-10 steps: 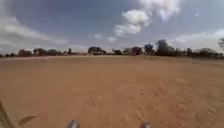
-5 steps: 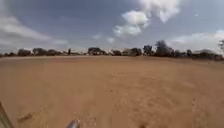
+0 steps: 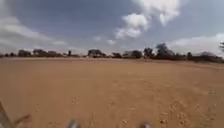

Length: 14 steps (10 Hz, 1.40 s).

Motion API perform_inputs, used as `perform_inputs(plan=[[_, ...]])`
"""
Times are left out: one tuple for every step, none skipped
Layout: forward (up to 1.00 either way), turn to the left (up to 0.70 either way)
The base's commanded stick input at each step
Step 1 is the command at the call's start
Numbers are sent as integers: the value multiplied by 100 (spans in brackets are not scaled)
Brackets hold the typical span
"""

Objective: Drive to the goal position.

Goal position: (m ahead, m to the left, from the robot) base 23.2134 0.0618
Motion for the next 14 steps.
perform_inputs(plan=[[70,-18],[70,0],[70,0],[70,0],[70,0],[70,0],[70,0],[70,0],[70,0],[70,0],[70,0],[70,0],[70,0],[70,0]])
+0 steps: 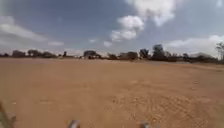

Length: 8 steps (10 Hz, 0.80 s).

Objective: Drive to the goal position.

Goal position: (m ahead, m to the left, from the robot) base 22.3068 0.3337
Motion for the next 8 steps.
perform_inputs(plan=[[70,0],[70,0],[70,0],[70,0],[70,0],[70,0],[70,0],[70,0]])
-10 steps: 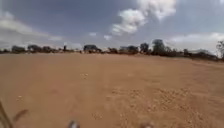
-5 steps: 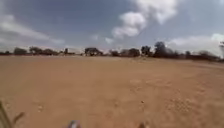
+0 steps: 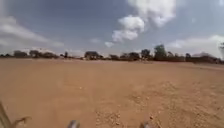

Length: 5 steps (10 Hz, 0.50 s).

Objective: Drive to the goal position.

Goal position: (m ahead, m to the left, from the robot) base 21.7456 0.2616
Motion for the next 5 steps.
perform_inputs(plan=[[70,0],[70,0],[70,0],[70,0],[70,0]])
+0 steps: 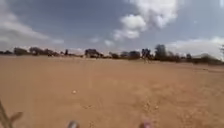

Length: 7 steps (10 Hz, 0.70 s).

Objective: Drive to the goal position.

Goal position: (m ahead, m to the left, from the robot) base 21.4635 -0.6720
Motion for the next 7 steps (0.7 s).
perform_inputs(plan=[[70,0],[70,0],[70,0],[70,0],[70,0],[70,0],[70,0]])
